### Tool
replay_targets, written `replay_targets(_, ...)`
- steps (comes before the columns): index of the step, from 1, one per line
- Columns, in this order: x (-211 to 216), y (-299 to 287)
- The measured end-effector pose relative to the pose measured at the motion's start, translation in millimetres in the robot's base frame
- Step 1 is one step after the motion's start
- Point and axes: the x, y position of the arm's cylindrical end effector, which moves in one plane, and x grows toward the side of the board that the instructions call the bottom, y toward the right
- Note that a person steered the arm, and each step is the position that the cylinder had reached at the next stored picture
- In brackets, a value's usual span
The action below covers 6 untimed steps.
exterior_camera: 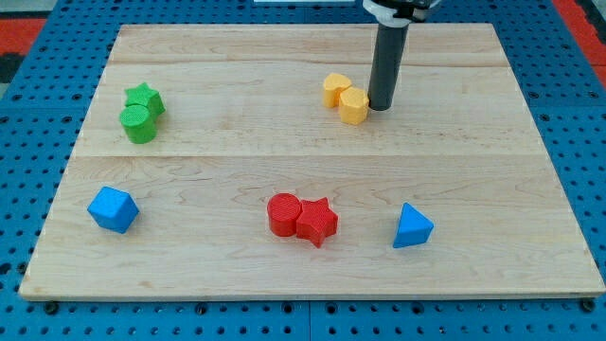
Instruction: Move the blue triangle to the bottom of the red star
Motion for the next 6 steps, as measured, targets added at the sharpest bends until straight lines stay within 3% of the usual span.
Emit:
replay_targets(1, -0.3, -3.7)
replay_targets(2, 32.9, 13.7)
replay_targets(5, 169.7, 87.7)
replay_targets(6, 188.6, 45.9)
